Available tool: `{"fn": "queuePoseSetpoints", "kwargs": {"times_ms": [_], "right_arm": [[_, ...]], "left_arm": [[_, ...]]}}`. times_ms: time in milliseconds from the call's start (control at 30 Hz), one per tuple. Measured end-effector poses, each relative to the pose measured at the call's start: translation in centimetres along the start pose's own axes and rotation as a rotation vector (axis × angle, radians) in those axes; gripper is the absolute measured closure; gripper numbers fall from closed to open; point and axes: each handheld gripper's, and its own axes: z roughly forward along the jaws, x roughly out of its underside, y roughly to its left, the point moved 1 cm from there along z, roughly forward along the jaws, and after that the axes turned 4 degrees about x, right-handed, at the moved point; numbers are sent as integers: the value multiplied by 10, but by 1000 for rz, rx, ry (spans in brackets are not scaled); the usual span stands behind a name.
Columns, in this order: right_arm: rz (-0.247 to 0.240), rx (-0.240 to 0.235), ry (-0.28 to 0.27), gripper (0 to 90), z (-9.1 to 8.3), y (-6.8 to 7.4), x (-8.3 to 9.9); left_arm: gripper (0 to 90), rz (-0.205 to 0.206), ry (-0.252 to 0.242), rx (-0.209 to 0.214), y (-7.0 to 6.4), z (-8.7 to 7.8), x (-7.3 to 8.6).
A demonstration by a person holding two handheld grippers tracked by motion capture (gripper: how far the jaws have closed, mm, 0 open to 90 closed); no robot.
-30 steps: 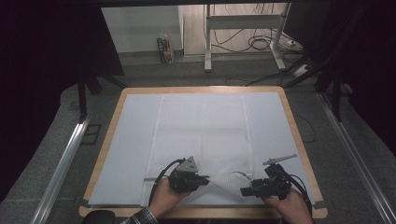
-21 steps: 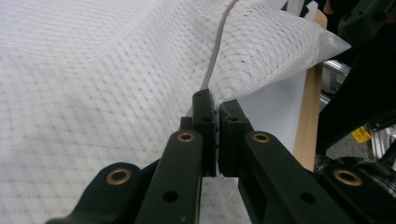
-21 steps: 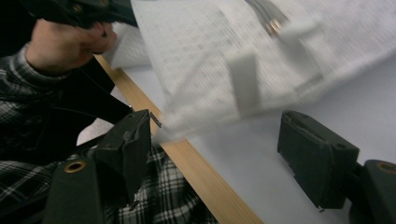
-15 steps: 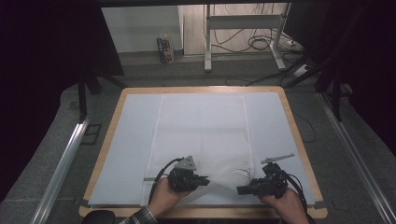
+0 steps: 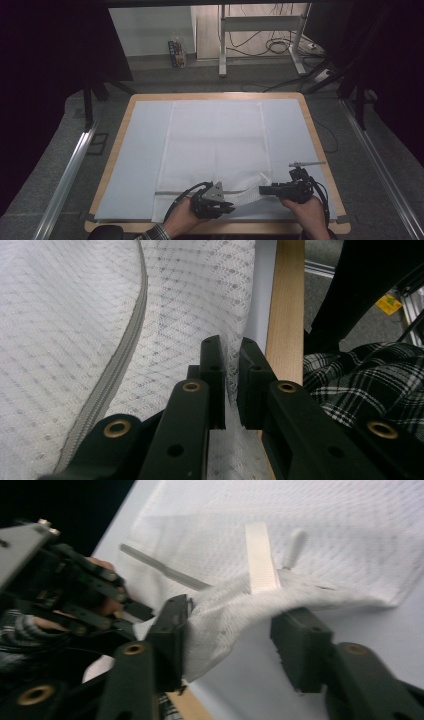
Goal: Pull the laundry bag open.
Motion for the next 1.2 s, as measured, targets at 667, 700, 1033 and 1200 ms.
{"fn": "queuePoseSetpoints", "kwargs": {"times_ms": [667,700,1033,1200], "right_arm": [[-223,156,114,845,-14,10,21],[-234,156,108,846,-14,11,21],[-306,139,39,847,-21,19,18],[-320,130,17,847,-23,20,18]], "left_arm": [[319,-77,-102,54,19,-29,-8],[332,-77,-101,32,22,-31,-11],[558,-117,-99,16,52,-18,-45],[590,-60,-82,16,59,1,-70]]}}
